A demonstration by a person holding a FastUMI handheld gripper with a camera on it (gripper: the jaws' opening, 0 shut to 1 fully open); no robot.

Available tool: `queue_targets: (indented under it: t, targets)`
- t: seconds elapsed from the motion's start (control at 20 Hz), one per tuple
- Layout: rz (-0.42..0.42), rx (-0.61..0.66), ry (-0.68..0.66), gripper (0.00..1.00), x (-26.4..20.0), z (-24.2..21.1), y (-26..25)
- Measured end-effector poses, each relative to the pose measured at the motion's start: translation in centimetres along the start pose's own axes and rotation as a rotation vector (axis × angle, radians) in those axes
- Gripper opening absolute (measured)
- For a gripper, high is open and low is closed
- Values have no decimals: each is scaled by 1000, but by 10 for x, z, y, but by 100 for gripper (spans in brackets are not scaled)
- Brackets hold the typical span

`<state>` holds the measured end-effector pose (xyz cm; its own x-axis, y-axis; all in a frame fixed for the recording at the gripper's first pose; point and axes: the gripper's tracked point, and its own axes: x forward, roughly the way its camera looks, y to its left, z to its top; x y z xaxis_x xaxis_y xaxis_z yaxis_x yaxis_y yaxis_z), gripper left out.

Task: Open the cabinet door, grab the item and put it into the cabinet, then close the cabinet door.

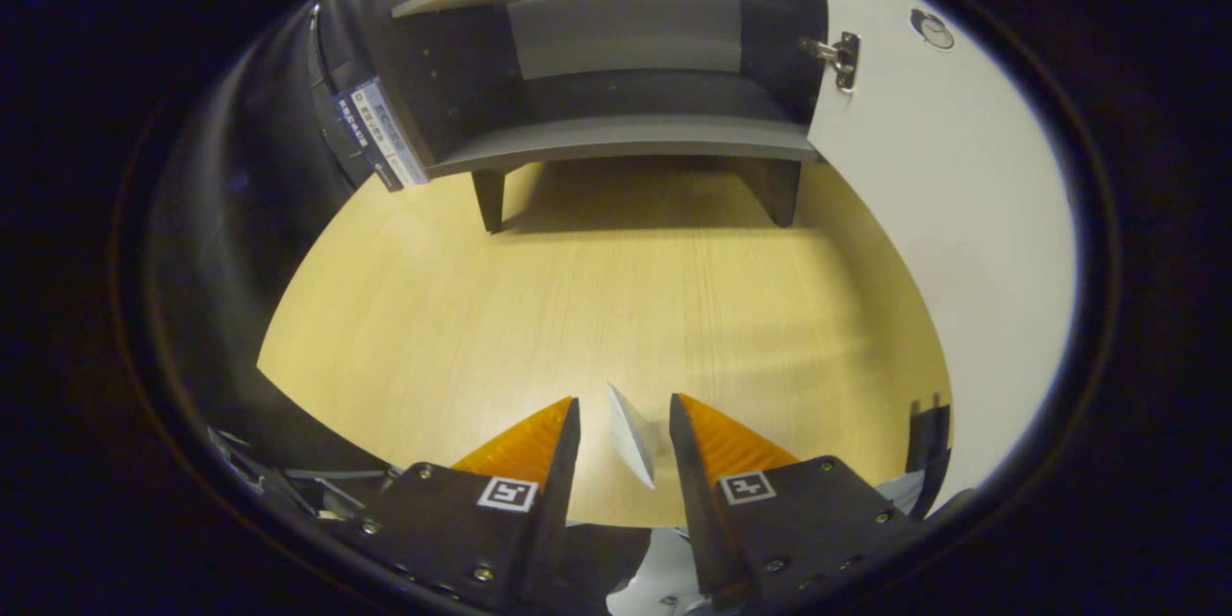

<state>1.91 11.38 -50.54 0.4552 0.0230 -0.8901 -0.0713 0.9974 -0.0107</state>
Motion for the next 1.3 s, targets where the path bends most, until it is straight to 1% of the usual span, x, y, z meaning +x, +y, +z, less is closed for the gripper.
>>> queue_targets:
  t: [0.1,0.15,0.2,0.25,0.3,0.35,0.4,0.6,0.7,1.0,1.3]
  targets:
    - [-7,-15,31,54,11,-7,-2]
    - [-15,-19,34,44,9,-6,-5]
    - [-6,-8,46,34,21,-11,-4]
    - [2,-3,64,27,19,-14,-2]
    - [12,-2,74,28,24,-19,-1]
    - [-17,16,43,22,10,-20,-8]
    - [-35,24,57,17,23,-13,-12]
    - [-52,41,45,17,19,-6,-19]
    - [-57,47,9,17,10,11,-22]
    - [-54,34,-142,17,-38,78,-19]
    - [-24,45,-292,17,-102,159,-7]
